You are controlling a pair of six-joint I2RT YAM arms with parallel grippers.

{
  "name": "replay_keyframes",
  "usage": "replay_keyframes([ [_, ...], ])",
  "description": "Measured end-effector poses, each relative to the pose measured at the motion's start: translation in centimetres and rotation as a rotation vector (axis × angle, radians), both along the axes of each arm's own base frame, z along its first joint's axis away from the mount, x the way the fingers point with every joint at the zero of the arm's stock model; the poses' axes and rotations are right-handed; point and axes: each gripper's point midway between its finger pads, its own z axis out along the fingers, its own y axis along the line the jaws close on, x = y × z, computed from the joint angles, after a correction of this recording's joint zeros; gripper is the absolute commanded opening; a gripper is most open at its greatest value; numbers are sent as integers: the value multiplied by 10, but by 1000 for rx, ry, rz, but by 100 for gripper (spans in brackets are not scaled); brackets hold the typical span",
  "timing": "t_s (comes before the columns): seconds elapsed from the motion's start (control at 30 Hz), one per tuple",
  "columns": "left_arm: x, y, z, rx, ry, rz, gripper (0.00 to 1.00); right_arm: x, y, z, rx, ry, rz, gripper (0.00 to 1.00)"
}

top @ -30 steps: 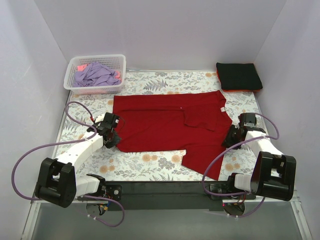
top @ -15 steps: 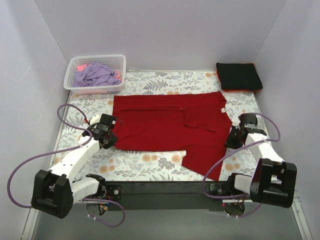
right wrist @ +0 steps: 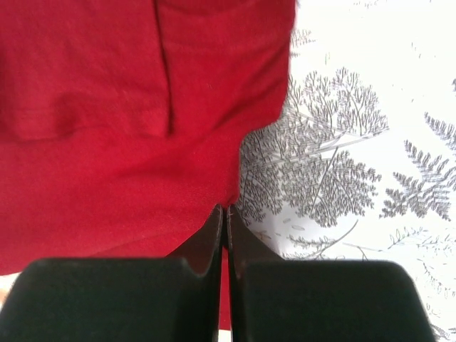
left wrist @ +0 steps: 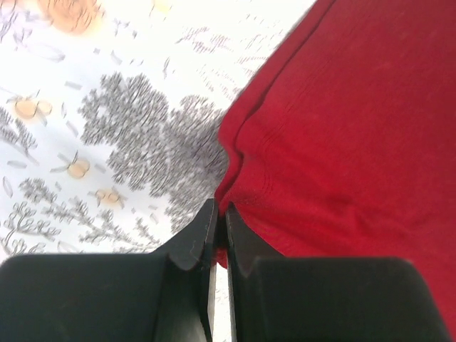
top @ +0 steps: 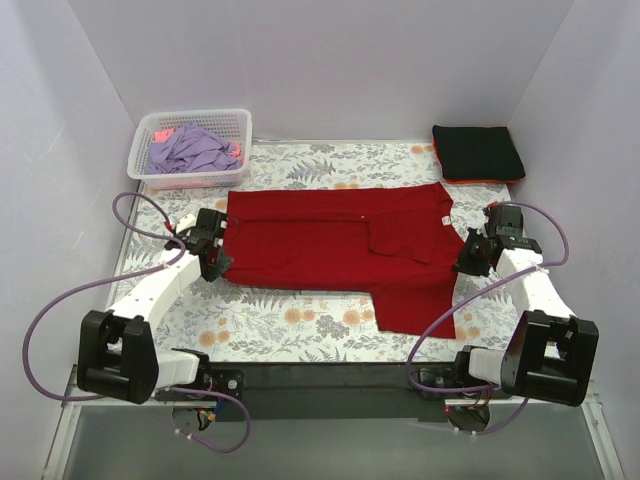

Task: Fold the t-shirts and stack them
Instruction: Fold the tshirt

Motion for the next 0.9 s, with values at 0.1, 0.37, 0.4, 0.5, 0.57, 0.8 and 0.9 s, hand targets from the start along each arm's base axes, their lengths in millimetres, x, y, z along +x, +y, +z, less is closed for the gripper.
replay_keyframes([
  [0.1, 14, 0, 3, 1, -5, 3, 0, 11, -1, 7, 1, -11, -4, 1],
  [0.37, 48, -2, 6, -5, -7, 9, 0, 54, -4, 27, 15, -46, 2, 1],
  [0.4, 53, -3, 6, -5, -7, 7, 0, 58, -4, 27, 18, -45, 6, 1],
  [0.5, 65, -4, 4, -3, -8, 3, 0, 70, -5, 27, 22, -42, 13, 1],
  [0.57, 71, -5, 3, 0, -3, 1, 0, 76, -6, 27, 21, -38, 17, 1],
  [0.8, 87, -6, -3, 9, 7, 7, 0, 88, -8, 14, 20, -4, 29, 1],
  [0.9, 89, -5, -6, 10, 11, 12, 0, 90, -8, 10, 21, 8, 30, 1],
])
